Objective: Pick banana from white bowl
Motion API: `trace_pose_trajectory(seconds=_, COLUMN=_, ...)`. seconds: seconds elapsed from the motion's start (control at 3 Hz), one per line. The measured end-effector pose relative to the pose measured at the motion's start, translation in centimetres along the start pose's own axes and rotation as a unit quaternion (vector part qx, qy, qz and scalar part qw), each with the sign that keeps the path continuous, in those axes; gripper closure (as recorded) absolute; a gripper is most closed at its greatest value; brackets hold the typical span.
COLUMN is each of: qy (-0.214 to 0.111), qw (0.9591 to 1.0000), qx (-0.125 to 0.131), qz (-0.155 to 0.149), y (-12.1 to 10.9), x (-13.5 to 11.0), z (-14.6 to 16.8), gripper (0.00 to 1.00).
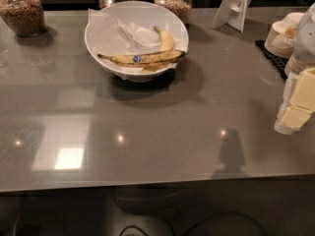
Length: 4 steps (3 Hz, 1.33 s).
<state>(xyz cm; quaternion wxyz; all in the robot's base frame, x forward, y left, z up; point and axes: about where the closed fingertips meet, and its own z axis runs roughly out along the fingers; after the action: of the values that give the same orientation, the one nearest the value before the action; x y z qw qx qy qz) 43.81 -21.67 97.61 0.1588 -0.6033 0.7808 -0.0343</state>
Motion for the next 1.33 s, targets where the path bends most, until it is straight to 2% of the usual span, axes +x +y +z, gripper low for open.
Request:
trace_pose_trajectory(seconds=0.33, qy=0.0, qw=1.0, qx=0.0, qz=0.0, y=0.0, x=0.0, z=0.0, gripper=0.0)
trace_pose_trajectory(seconds=0.67, qy=-0.02, qw=0.9998, qx=0.003, qz=-0.001, y=-0.5, x=-0.8, z=0.2, gripper=0.0)
trace_pose_trajectory(seconds=1.0, qy=-0.091, qw=0.9957, qx=0.01, qz=-0.013, y=-2.8, x=-4.4, z=1.9, gripper=0.0)
trace_pose_trajectory(seconds=1.33, qy=-0.176, qw=0.9837, qx=0.017, qz=-0.032, y=-6.6, x=-10.9, z=3.5, gripper=0.0)
